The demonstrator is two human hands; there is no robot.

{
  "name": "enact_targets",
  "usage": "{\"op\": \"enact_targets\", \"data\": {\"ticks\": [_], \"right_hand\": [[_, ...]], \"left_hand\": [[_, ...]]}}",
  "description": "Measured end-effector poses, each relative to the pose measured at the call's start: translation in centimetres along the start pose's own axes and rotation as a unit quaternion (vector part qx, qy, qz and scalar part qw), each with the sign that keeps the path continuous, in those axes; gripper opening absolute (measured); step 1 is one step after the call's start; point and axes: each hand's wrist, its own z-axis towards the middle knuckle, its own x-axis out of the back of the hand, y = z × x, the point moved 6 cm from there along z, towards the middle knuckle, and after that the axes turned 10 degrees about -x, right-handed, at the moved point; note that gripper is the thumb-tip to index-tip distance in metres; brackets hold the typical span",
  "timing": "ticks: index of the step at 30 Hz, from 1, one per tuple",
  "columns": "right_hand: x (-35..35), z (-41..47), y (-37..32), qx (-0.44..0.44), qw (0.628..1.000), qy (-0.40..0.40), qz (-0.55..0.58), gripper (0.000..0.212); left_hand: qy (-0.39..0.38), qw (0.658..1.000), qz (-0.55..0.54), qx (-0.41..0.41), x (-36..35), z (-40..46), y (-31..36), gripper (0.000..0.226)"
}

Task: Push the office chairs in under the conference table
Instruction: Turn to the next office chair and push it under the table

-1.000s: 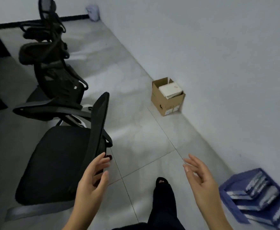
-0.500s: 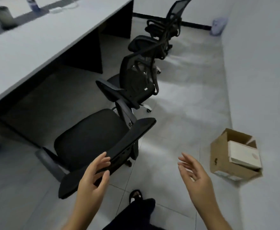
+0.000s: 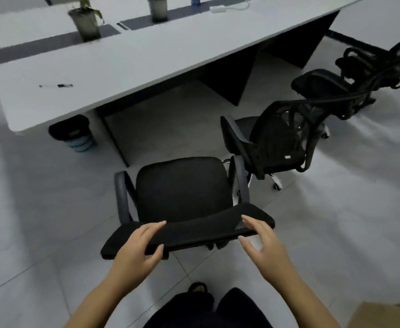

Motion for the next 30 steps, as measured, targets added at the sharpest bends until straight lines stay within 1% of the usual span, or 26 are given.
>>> {"op": "enact_targets", "data": {"ticks": [1,3,4,5,7,9,11,14,16,18,20,22,26,30], "right_hand": [[-0.8,1.2,0.5,0.018,0.996,-0.036,-0.081,0.045],[-2.6,3.1,2.1,0.053,0.965,-0.093,-0.239,0.05],[-3.2,3.8,2.5,0.079,0.949,-0.102,-0.287,0.05],[-3.6,4.5,2.7,0.111,0.938,-0.099,-0.313,0.049],[-3.9,5.8,3.0,0.165,0.93,-0.087,-0.315,0.051],[-3.8,6.9,3.1,0.195,0.924,-0.085,-0.317,0.052],[-3.6,7.8,3.1,0.216,0.917,-0.094,-0.323,0.049],[-3.0,9.3,3.6,0.248,0.904,-0.104,-0.333,0.049],[-2.4,10.8,3.9,0.254,0.902,-0.109,-0.331,0.048],[-1.8,12.6,4.2,0.254,0.899,-0.118,-0.336,0.047],[-1.4,14.4,4.0,0.254,0.893,-0.126,-0.349,0.048],[-1.2,16.3,3.5,0.254,0.888,-0.13,-0.359,0.048],[-1.0,20.8,1.8,0.26,0.886,-0.117,-0.364,0.046],[-1.7,25.0,0.0,0.269,0.882,-0.107,-0.371,0.047]], "left_hand": [[-0.028,0.999,0.042,0.006,-0.5,0.0,-0.6,0.048],[-0.087,0.989,0.111,0.032,-1.8,-0.4,-2.0,0.047],[-0.106,0.983,0.143,0.047,-2.4,-0.5,-2.4,0.048],[-0.118,0.976,0.172,0.068,-2.9,-0.4,-2.8,0.048],[-0.125,0.961,0.219,0.113,-3.2,0.5,-3.2,0.046],[-0.126,0.949,0.252,0.143,-3.5,1.5,-3.5,0.046],[-0.114,0.945,0.262,0.157,-4.0,1.8,-3.8,0.049],[-0.084,0.951,0.26,0.145,-4.9,1.9,-3.7,0.052],[-0.082,0.947,0.282,0.128,-5.6,2.6,-3.2,0.056],[-0.078,0.942,0.295,0.14,-5.7,3.9,-2.5,0.059],[-0.074,0.945,0.279,0.156,-6.0,5.1,-2.6,0.055],[-0.055,0.948,0.258,0.18,-5.6,6.7,-3.2,0.05],[-0.051,0.947,0.258,0.186,-4.8,11.1,-4.9,0.051],[-0.025,0.954,0.246,0.169,-3.2,15.1,-7.2,0.052]]}}
